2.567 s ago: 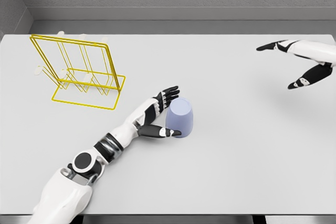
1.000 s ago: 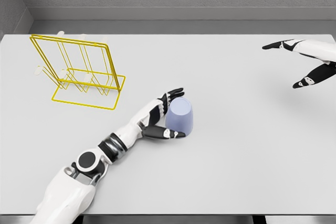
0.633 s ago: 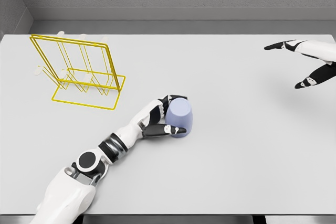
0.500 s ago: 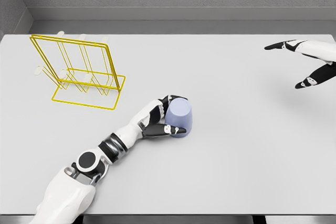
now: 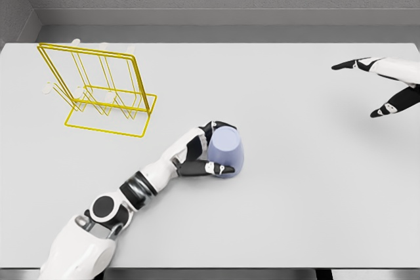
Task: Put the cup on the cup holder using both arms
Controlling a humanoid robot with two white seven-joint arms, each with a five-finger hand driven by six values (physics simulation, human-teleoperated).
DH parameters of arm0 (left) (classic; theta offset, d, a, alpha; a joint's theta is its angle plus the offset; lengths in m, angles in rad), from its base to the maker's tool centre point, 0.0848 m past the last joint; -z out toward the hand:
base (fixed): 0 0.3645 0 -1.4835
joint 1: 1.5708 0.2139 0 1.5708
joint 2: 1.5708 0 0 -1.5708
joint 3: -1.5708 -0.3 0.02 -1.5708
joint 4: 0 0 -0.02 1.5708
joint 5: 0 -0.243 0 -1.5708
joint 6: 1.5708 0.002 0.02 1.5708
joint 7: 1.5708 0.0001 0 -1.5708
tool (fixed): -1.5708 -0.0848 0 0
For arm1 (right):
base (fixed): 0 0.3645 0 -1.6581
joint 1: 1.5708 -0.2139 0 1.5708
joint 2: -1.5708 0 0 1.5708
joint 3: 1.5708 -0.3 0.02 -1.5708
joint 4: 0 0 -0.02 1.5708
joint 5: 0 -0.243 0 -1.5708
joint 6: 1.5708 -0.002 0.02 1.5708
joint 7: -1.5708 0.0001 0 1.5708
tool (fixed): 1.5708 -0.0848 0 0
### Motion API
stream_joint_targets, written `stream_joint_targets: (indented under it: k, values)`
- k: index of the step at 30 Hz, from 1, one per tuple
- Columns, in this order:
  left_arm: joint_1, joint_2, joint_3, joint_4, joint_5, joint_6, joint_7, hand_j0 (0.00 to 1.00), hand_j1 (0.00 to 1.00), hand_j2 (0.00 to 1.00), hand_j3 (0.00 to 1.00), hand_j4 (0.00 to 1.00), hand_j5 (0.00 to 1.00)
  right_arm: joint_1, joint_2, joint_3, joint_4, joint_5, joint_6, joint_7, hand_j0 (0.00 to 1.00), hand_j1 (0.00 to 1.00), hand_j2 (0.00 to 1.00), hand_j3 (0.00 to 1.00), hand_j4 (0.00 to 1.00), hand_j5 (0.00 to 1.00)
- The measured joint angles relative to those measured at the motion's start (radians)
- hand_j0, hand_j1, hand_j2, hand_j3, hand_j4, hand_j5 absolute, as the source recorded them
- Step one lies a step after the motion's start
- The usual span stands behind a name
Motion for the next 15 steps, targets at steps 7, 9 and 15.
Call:
stream_joint_targets:
  k: [7,9,15]
  values:
    - [0.052,0.062,0.062,-0.15,0.062,-0.001,-0.001,0.53,0.53,0.53,0.53,0.53,0.53,0.0,-0.008,0.001,0.001,0.0,0.0,0.0,1.0,1.0,1.0,1.0,1.0,1.0]
    - [0.061,0.079,0.082,-0.168,0.08,-0.002,-0.001,0.53,0.53,0.53,0.53,0.53,0.53,0.0,-0.008,0.001,0.001,0.0,0.0,0.0,1.0,1.0,1.0,1.0,1.0,1.0]
    - [0.054,0.109,0.125,-0.19,0.1,-0.004,-0.001,0.53,0.53,0.53,0.53,0.53,0.53,0.0,-0.012,0.002,0.001,0.0,0.0,0.0,1.0,1.0,1.0,1.0,1.0,1.0]
